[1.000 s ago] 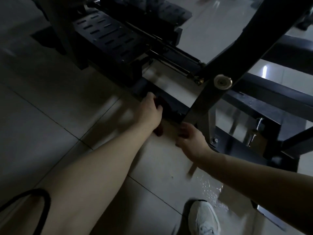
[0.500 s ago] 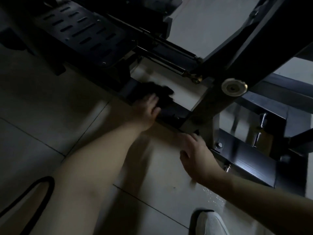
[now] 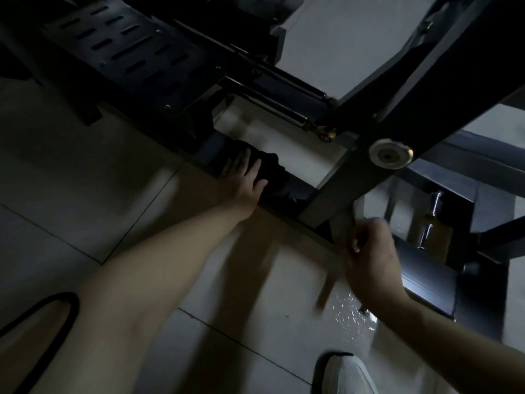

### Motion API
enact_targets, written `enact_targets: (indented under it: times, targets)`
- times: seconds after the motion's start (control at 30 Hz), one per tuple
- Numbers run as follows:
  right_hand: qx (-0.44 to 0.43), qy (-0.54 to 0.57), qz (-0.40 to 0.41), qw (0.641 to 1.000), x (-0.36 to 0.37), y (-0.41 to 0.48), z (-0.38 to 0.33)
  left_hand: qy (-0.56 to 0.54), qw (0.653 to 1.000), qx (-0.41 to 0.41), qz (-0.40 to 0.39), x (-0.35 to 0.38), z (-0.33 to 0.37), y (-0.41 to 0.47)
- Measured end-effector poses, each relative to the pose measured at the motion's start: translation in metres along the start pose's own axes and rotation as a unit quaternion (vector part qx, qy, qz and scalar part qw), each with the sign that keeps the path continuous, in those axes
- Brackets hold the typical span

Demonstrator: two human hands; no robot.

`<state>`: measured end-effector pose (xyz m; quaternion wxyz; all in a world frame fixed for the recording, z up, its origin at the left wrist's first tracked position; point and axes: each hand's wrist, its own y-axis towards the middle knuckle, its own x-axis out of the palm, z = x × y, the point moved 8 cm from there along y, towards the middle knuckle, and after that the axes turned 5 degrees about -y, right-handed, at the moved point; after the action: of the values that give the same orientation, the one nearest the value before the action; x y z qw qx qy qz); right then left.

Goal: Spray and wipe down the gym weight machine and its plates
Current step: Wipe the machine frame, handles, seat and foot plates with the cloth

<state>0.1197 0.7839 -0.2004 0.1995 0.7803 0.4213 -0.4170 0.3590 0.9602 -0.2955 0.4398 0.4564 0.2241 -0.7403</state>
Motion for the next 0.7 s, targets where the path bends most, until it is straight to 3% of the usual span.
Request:
enact_targets:
  times: [0.07, 0.2, 0.27, 0.37, 0.43, 0.5, 0.57, 0.63, 0.7]
  targets:
    - [0.037, 0.017, -0.001, 0.999, 0.002, 0.011, 0.005, 0.028, 0.999, -0.001, -0.031, 0.012, 0.008, -0.006]
    - [0.026, -0.013, -0.030, 0.999, 0.014, 0.026, -0.003, 0.064, 0.986, 0.132, -0.080, 0.028, 0.050, -0.028]
    - [0.024, -0.012, -0.017, 0.999, 0.018, 0.025, -0.004, 0.040, 0.984, 0.147, -0.095, 0.027, 0.041, -0.025]
    - [0.016, -0.019, -0.011, 1.000, 0.021, 0.024, -0.003, 0.022, 0.999, 0.018, -0.022, -0.007, -0.010, 0.013]
    - [0.004, -0.017, -0.005, 1.000, 0.020, 0.026, -0.002, 0.066, 0.995, -0.067, -0.024, -0.023, -0.038, 0.032]
    - [-0.009, -0.020, -0.002, 1.000, 0.021, 0.027, -0.002, 0.069, 0.994, -0.080, -0.013, -0.025, -0.039, 0.030]
    - [-0.011, -0.017, 0.002, 1.000, 0.021, 0.027, -0.001, 0.048, 0.998, -0.032, -0.017, -0.012, -0.016, 0.014]
    - [-0.019, -0.019, 0.007, 1.000, 0.022, 0.027, -0.001, 0.028, 0.996, 0.078, -0.032, 0.011, 0.024, -0.015]
    - [-0.015, -0.016, 0.005, 1.000, 0.022, 0.026, -0.001, 0.045, 0.977, 0.178, -0.108, 0.029, 0.048, -0.039]
